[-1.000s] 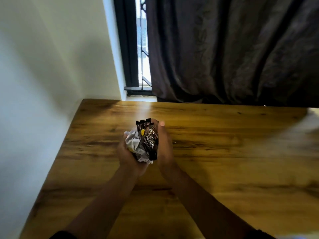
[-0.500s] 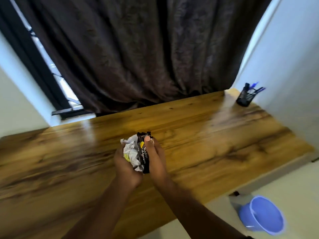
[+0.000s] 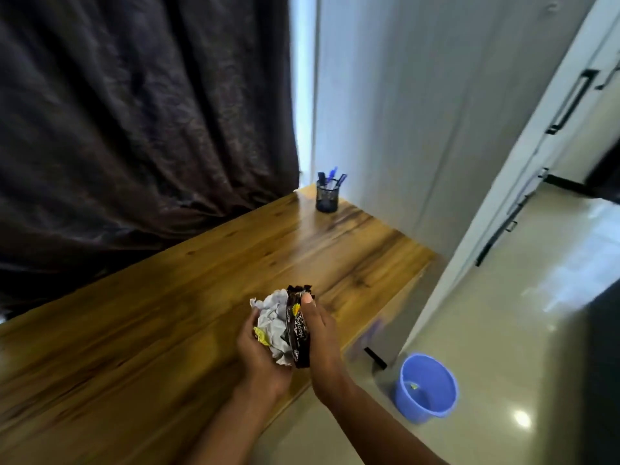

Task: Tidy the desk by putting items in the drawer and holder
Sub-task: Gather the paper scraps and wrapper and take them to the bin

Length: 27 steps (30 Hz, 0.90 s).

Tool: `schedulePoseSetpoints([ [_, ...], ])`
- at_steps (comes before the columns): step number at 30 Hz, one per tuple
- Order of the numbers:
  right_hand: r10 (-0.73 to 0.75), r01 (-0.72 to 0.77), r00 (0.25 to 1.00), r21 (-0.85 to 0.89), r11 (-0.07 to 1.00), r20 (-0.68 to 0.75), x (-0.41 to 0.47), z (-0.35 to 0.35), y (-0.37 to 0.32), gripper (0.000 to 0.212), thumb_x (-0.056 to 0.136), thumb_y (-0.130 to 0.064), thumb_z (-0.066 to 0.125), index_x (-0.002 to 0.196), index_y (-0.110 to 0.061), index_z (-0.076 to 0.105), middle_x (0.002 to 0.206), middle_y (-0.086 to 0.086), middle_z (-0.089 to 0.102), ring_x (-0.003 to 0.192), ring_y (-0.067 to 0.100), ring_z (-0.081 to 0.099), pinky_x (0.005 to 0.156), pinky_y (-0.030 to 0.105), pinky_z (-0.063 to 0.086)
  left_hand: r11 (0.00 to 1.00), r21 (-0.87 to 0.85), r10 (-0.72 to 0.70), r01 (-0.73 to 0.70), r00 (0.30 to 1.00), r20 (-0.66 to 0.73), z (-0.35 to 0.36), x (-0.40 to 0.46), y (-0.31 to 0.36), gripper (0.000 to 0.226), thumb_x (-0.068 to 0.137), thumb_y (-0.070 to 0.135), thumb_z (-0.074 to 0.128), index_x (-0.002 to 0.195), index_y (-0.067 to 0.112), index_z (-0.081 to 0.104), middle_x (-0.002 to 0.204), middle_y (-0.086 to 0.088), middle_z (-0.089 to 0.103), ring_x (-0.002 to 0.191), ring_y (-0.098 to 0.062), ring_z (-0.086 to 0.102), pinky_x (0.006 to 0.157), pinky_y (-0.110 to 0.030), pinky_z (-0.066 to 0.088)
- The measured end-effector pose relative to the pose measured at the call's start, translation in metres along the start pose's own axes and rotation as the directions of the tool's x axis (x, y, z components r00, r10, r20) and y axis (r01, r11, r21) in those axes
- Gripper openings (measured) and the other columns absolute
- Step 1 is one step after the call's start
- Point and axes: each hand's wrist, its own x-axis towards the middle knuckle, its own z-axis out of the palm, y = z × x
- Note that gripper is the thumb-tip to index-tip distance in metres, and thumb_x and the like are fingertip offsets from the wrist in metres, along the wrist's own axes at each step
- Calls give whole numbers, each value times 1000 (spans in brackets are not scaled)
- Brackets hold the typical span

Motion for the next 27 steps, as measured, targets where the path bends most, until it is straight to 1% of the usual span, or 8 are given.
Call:
schedulePoseSetpoints([
  [2, -14, 14, 999, 2, 1000, -45, 3, -28, -8, 50, 99, -55, 54, 120, -14, 72, 117, 14, 75, 113, 33, 70, 102, 54, 53, 998, 27, -49, 49, 999, 24, 14, 12, -24, 53, 100, 45, 47, 133, 6, 63, 128, -16, 67, 119, -35, 66, 97, -44, 56],
  [6, 2, 4, 979, 31, 999, -205, 11, -87, -19, 49, 101, -54, 55, 122, -13, 71, 119, 14, 74, 116, 34, 69, 106, 56, 50, 975, 150, -172, 166, 985, 27, 39, 40, -77, 60, 96, 48, 51, 140, 8, 60, 143, -15, 59, 133, -37, 56, 115, -48, 39],
  [9, 13, 9, 959, 76, 997, -282, 13, -130, -24, 43, 103, -47, 53, 121, -13, 72, 120, 14, 74, 117, 34, 69, 105, 52, 51, 942, 254, -233, 221, 972, 17, 54, 62, -116, 67, 89, 48, 58, 142, 8, 58, 144, -16, 58, 133, -37, 56, 114, -48, 40],
  [13, 24, 17, 918, 100, 995, -395, 18, -190, -31, 57, 96, -58, 53, 124, -11, 70, 120, 15, 74, 115, 36, 69, 102, 58, 52, 889, 317, -356, 331, 934, 23, 74, 94, -174, 56, 94, 49, 53, 131, 11, 67, 128, -12, 68, 122, -34, 64, 99, -45, 52],
  [18, 97, 3, 830, 178, 984, -550, 41, -262, -35, 65, 93, -61, 59, 127, -7, 68, 124, 20, 71, 119, 39, 66, 109, 61, 46, 804, 355, -516, 476, 856, 20, 99, 135, -239, 60, 97, 47, 50, 141, 8, 59, 144, -17, 58, 134, -37, 55, 119, -50, 34],
  [21, 150, -22, 740, 199, 980, -656, 58, -298, -30, 66, 90, -63, 60, 123, -7, 69, 121, 19, 72, 116, 37, 68, 106, 60, 48, 731, 386, -613, 563, 790, 9, 111, 159, -270, 61, 98, 48, 47, 141, 7, 58, 143, -19, 59, 132, -40, 55, 120, -53, 32],
  [23, 188, -22, 704, 244, 969, -685, 65, -317, -27, 63, 92, -60, 60, 121, -4, 69, 120, 21, 72, 116, 38, 68, 107, 59, 48, 685, 417, -656, 598, 755, -4, 115, 175, -288, 59, 99, 48, 46, 139, 7, 61, 140, -19, 61, 130, -40, 57, 120, -53, 32],
  [27, 258, 8, 696, 367, 930, -670, 73, -352, -18, 57, 100, -48, 53, 124, 1, 69, 122, 24, 71, 115, 37, 69, 106, 51, 52, 624, 451, -688, 639, 722, -72, 108, 207, -326, 59, 99, 48, 46, 139, 8, 61, 142, -18, 60, 131, -40, 57, 120, -53, 32],
])
